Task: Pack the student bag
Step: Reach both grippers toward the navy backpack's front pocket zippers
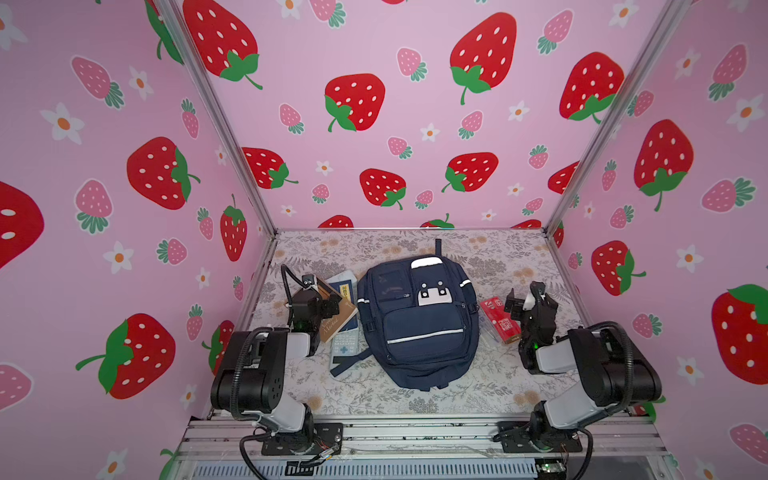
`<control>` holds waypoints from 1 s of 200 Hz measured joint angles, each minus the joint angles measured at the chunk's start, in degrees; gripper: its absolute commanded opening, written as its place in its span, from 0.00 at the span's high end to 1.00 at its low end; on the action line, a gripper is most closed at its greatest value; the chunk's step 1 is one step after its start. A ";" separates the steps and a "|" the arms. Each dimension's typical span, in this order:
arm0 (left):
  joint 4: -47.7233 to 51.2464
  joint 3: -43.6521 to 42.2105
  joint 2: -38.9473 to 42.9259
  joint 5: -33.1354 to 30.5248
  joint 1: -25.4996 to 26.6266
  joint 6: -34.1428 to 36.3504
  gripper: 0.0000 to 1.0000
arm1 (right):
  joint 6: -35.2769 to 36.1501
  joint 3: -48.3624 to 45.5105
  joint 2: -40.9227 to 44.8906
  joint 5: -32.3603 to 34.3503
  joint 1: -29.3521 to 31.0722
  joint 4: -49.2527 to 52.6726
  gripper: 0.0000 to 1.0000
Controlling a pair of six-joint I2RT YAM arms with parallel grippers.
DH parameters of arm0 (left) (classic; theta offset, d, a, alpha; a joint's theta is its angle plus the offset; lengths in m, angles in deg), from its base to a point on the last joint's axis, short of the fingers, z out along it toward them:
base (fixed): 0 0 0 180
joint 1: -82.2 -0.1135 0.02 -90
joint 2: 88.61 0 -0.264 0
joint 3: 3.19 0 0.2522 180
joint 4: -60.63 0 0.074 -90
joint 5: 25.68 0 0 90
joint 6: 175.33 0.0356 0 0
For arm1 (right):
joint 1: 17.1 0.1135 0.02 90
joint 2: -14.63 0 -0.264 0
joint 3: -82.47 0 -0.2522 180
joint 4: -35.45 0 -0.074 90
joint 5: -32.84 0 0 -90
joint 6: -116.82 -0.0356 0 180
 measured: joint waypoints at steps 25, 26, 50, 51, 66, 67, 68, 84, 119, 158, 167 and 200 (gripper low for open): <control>0.00 0.00 0.00 0.00 0.00 0.02 0.01 | 0.00 0.00 0.00 0.00 0.00 -0.07 0.00; 0.00 0.00 0.00 0.00 0.00 0.02 0.01 | 0.00 0.00 0.00 0.00 0.00 -0.07 0.00; 0.00 0.00 0.00 0.02 -0.02 0.02 0.01 | 0.00 0.00 0.00 -0.02 0.00 -0.07 0.00; 0.00 0.00 0.00 0.02 -0.02 0.00 0.01 | 0.00 0.00 0.00 -0.02 0.00 -0.07 0.00; 0.00 0.00 0.00 0.02 -0.02 0.02 0.01 | 0.00 0.00 0.00 -0.02 0.00 -0.07 0.00; 0.00 0.00 0.00 0.02 -0.02 0.00 0.01 | 0.00 0.00 0.00 -0.02 0.00 -0.04 0.00; 0.00 0.00 0.00 0.02 -0.02 0.02 0.01 | 0.00 0.00 0.00 -0.02 0.00 -0.07 0.00; 0.00 0.00 0.00 0.00 -0.02 0.00 0.01 | 0.00 0.00 0.00 -0.02 0.00 -0.07 0.00; 0.00 0.00 0.00 0.02 -0.02 0.02 0.01 | 0.00 0.00 0.00 -0.02 0.00 -0.07 0.00; 0.00 0.00 0.00 0.02 -0.02 0.02 0.01 | -0.28 0.00 0.31 0.70 0.09 0.26 0.00; 0.02 0.00 0.00 0.02 -0.02 0.00 0.01 | -0.28 -0.09 1.01 1.01 0.20 0.44 0.00; 22.47 13.09 1.60 -8.09 0.72 -3.58 0.09 | -4.85 10.40 14.16 8.74 5.88 26.29 0.00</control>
